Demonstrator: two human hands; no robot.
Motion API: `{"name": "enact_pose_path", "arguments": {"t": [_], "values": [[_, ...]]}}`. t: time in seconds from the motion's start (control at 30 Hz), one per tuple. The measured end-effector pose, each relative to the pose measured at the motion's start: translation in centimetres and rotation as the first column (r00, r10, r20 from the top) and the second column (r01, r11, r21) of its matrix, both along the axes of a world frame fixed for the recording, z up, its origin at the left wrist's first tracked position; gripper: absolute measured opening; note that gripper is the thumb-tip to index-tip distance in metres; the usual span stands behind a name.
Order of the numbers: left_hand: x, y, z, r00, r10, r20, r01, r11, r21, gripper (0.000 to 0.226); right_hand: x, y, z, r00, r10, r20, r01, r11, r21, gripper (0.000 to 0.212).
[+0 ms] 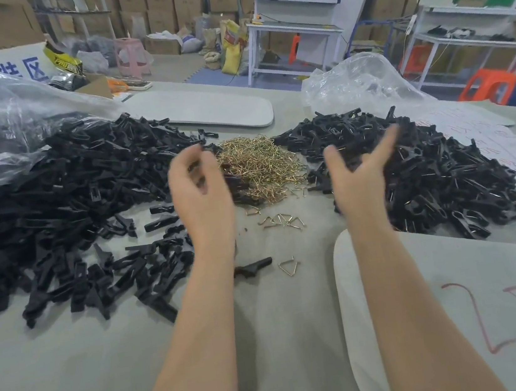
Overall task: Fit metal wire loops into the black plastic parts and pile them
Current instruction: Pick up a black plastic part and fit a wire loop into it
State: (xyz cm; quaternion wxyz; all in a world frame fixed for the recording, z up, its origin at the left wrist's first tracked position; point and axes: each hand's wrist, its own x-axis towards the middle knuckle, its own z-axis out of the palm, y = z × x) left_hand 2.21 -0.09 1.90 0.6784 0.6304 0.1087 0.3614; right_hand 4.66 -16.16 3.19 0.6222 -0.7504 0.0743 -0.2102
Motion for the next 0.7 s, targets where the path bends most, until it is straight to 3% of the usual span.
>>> {"name": "enact_pose_path", "arguments": {"t": [0.07, 0.1, 0.17, 0.23, 0.3, 0.5, 0.63, 0.7], "values": [[0.0, 0.9, 0.3, 0.994, 0.100, 0.043, -0.085, 0.959, -0.271, 0.011, -0.5, 2.5, -0.6, 0.984, 0.167, -0.066, -0.179, 0.937, -0.301, 0.067], [0.1, 1.3, 0.4, 0.990, 0.137, 0.040, -0.112, 0.921, -0.374, 0.015, -0.6, 3.9, -0.8, 0.942, 0.307, -0.132, -0.334, 0.858, -0.389, 0.056], [0.3, 1.8, 0.3, 0.983, 0.183, 0.017, -0.151, 0.856, -0.495, 0.019, -0.8, 6.8, -1.5, 0.791, 0.510, -0.337, -0.609, 0.611, -0.506, 0.052], [0.4, 2.0, 0.2, 0.979, 0.204, 0.001, -0.172, 0.827, -0.535, 0.020, -0.7, 9.3, -2.3, 0.725, 0.518, -0.454, -0.674, 0.397, -0.623, 0.053], [0.5, 2.0, 0.0, 0.977, 0.215, -0.007, -0.184, 0.821, -0.541, 0.020, -0.4, 11.0, -2.9, 0.760, 0.460, -0.459, -0.620, 0.306, -0.722, 0.041], [0.7, 2.0, -0.2, 0.976, 0.214, -0.025, -0.195, 0.827, -0.526, 0.019, -0.8, 11.2, -2.9, 0.805, 0.428, -0.412, -0.578, 0.403, -0.710, 0.019], [0.9, 1.9, -0.3, 0.976, 0.213, -0.041, -0.203, 0.830, -0.519, 0.020, -0.5, 9.6, -2.5, 0.738, 0.468, -0.486, -0.658, 0.337, -0.674, 0.026], [1.0, 1.9, -0.3, 0.977, 0.209, -0.048, -0.203, 0.830, -0.520, 0.019, -0.4, 9.2, -2.5, 0.730, 0.461, -0.504, -0.672, 0.355, -0.649, 0.026]]}}
